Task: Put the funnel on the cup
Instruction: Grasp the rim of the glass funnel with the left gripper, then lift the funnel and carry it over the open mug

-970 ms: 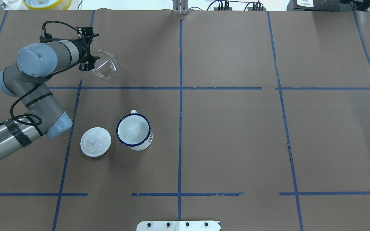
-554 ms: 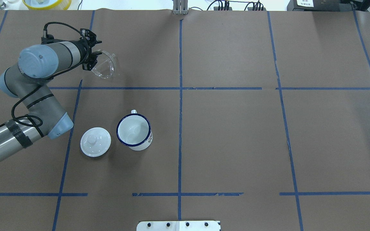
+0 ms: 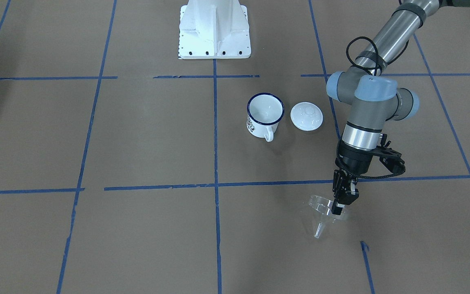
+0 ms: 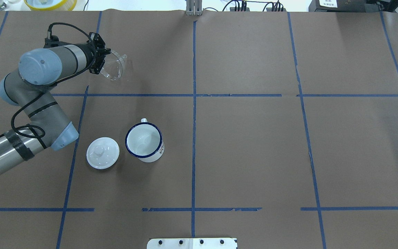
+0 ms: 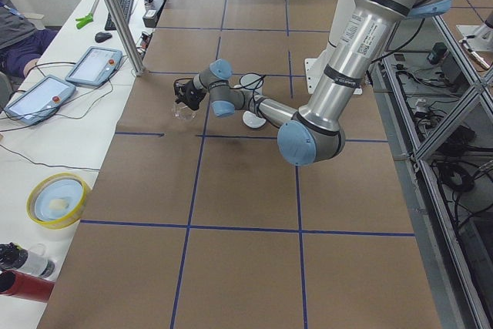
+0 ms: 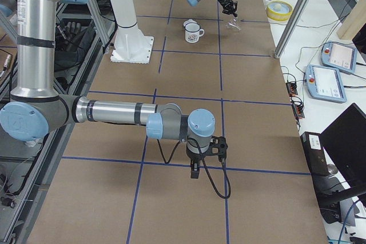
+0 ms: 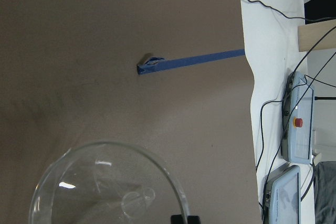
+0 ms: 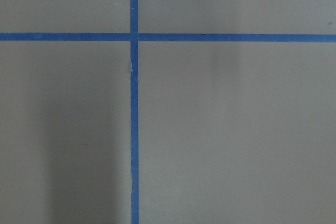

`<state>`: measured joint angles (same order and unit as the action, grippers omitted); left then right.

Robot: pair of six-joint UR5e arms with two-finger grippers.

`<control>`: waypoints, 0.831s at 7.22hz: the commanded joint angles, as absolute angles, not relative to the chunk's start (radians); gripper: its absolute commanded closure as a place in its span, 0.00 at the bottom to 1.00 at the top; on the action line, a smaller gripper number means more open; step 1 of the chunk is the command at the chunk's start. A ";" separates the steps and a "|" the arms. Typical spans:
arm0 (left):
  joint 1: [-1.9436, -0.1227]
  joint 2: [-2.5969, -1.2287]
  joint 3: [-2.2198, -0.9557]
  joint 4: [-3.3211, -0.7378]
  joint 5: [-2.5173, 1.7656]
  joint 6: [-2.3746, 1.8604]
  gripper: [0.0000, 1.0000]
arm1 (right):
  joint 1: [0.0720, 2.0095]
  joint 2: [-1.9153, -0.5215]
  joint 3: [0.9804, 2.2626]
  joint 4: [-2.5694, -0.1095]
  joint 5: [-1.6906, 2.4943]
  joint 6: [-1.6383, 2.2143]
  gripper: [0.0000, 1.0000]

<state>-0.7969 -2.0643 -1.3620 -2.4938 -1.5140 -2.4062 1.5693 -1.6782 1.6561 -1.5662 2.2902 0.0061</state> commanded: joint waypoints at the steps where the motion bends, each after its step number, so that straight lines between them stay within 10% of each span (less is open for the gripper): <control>1: -0.833 -2.062 -1.477 -2.478 -1.551 -2.379 1.00 | 1.569 -1.678 1.657 -1.566 2.290 0.006 0.00; 6: -0.891 -2.182 -1.994 -1.487 -1.882 -2.010 1.00 | 1.569 -1.678 1.657 -1.566 2.290 0.006 0.00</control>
<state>-0.8878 -2.1184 -1.8924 -1.7643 -1.8243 -2.1017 1.5693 -1.6782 1.6562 -1.5662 2.2902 0.0061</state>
